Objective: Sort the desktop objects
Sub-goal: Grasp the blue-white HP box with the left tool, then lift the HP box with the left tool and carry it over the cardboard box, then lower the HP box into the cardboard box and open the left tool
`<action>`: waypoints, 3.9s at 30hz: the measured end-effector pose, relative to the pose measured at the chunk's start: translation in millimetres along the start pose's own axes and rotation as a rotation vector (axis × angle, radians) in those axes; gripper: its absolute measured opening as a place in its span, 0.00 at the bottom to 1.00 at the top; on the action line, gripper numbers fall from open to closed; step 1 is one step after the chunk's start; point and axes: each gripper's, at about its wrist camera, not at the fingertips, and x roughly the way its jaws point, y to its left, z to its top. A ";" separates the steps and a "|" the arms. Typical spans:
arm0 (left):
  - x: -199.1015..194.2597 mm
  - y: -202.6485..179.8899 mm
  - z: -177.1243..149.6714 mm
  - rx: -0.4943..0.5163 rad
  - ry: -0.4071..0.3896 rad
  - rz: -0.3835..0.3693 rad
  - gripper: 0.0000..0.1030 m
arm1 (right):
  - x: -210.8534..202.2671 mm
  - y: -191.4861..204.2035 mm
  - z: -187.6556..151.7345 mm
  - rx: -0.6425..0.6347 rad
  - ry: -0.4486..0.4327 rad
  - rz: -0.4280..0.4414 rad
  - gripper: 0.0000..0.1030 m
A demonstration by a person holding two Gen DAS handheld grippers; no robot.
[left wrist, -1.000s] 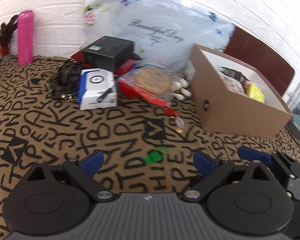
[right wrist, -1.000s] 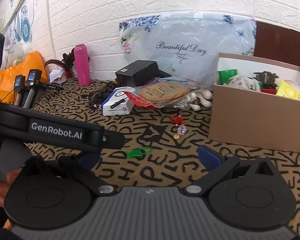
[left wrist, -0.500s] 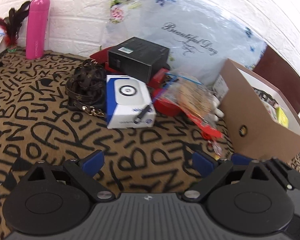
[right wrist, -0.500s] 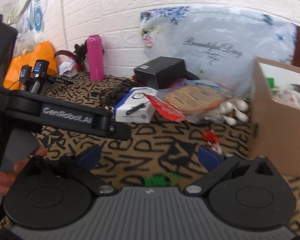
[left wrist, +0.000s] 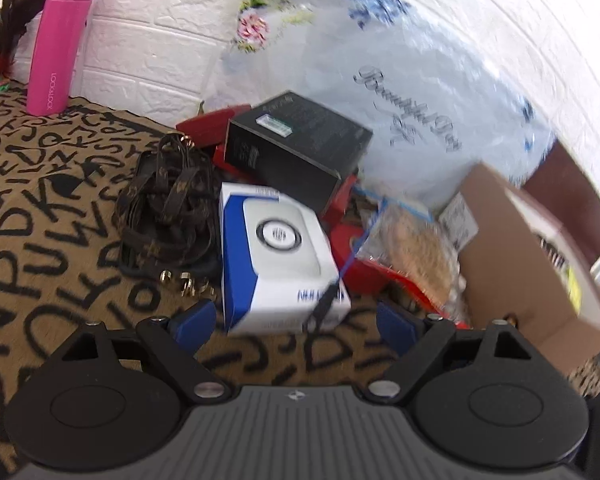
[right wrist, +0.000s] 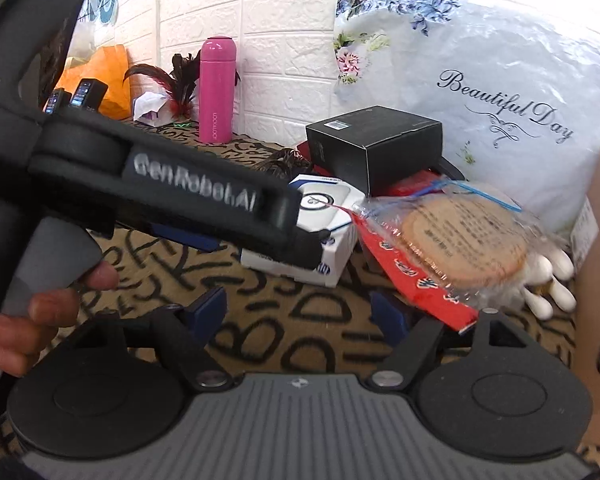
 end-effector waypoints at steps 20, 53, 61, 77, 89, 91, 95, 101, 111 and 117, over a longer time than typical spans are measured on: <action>19.1 18.7 8.0 -0.151 0.024 -0.015 0.68 | 24.4 3.3 9.3 -0.068 -0.022 -0.013 0.44; -84.6 -69.5 -119.9 0.001 0.168 -0.163 0.89 | -172.2 7.4 -88.0 0.077 0.080 0.011 0.72; -70.1 -70.6 -115.5 0.014 0.191 -0.073 0.89 | -160.1 14.9 -92.6 0.030 0.088 0.053 0.73; -55.8 -77.7 -114.1 0.036 0.196 -0.084 0.69 | -137.4 4.0 -93.8 0.023 0.088 0.021 0.73; -71.4 -111.6 -119.5 0.127 0.162 -0.105 0.70 | -153.7 -8.2 -95.9 0.092 0.064 0.029 0.67; -78.9 -123.2 -115.1 0.144 0.134 -0.124 0.70 | -166.0 -10.2 -94.1 0.092 0.033 0.014 0.66; -89.7 -151.7 -103.0 0.189 0.051 -0.168 0.70 | -193.4 -20.7 -82.9 0.098 -0.056 -0.027 0.66; -83.7 -194.7 -75.4 0.229 -0.024 -0.241 0.70 | -220.6 -46.7 -60.5 0.070 -0.166 -0.126 0.66; -34.5 -247.2 -22.0 0.240 -0.074 -0.284 0.71 | -212.2 -116.5 -19.3 0.047 -0.244 -0.232 0.66; 21.3 -257.2 14.6 0.142 0.003 -0.333 0.71 | -189.5 -174.8 9.1 0.100 -0.202 -0.229 0.66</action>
